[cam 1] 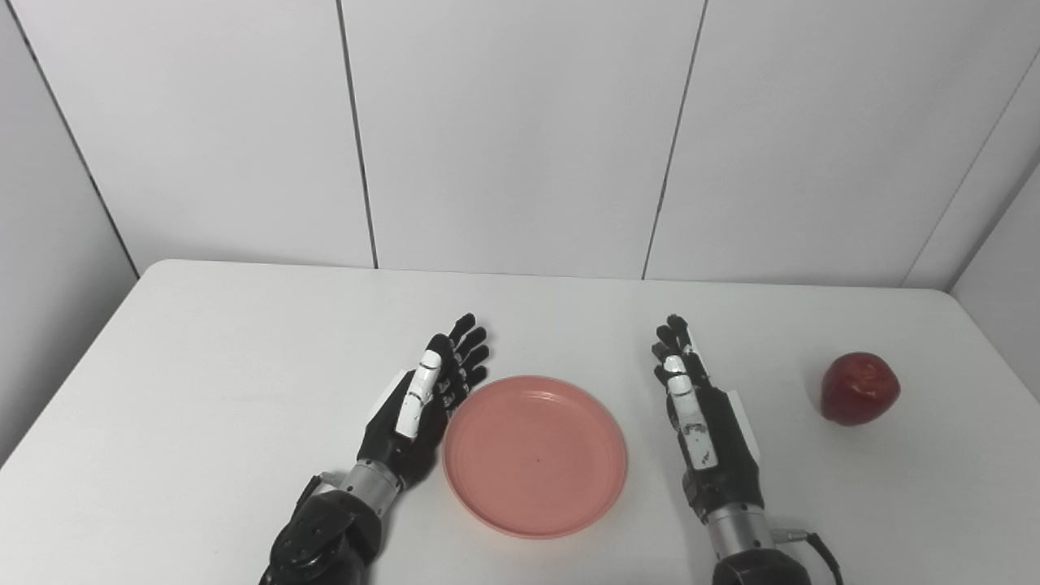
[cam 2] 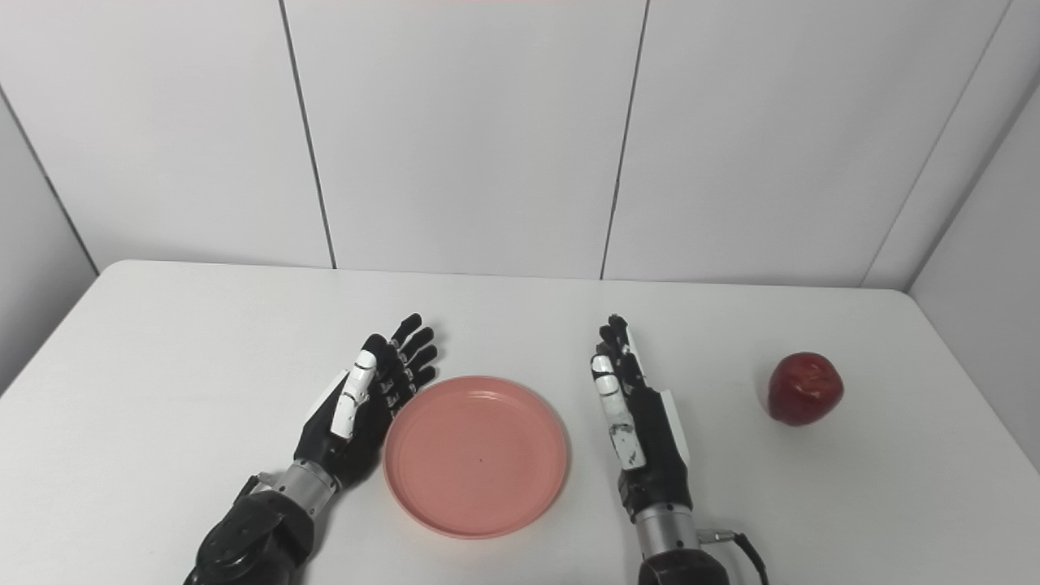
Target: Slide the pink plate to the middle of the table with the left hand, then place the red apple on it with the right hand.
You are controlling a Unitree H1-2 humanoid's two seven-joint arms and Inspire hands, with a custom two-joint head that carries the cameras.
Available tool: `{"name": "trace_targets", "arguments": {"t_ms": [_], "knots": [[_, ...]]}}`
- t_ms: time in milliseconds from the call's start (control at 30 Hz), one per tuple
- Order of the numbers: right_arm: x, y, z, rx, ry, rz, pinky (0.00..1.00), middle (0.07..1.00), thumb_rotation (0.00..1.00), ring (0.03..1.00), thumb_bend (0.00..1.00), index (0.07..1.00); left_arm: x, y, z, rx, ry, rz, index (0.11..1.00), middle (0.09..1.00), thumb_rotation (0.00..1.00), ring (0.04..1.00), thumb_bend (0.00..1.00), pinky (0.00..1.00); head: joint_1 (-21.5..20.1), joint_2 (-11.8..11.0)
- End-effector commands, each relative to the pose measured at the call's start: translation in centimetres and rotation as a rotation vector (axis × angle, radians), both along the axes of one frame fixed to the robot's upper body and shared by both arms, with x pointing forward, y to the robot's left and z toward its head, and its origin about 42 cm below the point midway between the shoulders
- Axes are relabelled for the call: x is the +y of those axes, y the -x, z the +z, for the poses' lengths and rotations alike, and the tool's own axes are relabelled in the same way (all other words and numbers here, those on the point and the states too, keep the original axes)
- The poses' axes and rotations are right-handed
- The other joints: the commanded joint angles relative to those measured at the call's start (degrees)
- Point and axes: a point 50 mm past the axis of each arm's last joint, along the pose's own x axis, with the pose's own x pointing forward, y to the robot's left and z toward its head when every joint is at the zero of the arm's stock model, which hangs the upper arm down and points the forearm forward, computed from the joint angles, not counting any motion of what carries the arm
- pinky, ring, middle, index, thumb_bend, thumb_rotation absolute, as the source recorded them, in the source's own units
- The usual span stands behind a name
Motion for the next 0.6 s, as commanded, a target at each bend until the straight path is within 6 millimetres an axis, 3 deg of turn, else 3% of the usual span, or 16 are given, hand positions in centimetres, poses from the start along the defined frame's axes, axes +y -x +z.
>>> {"name": "trace_targets", "arguments": {"t_ms": [0, 300, 567], "knots": [[0.6, -0.5, 1.8, -0.066, -0.009, 0.004, 1.0, 0.97, 0.92, 0.972, 0.65, 0.983, -0.5, -0.6, 2.0, -0.066, 0.01, -0.006, 1.0, 1.0, 1.0, 1.0, 0.63, 1.0, 0.0, 0.0], [0.6, -0.6, 1.9, -0.061, -0.006, 0.006, 1.0, 0.972, 0.92, 0.977, 0.66, 0.983, -0.2, -0.5, 1.9, -0.082, -0.002, 0.005, 1.0, 1.0, 1.0, 1.0, 0.63, 1.0, 0.0, 0.2], [0.6, -0.7, 2.0, -0.069, -0.022, 0.004, 1.0, 0.971, 0.91, 0.977, 0.64, 0.984, 1.7, -0.3, 1.6, -0.125, -0.016, 0.041, 1.0, 1.0, 1.0, 1.0, 0.66, 1.0, -0.1, 0.5]]}}
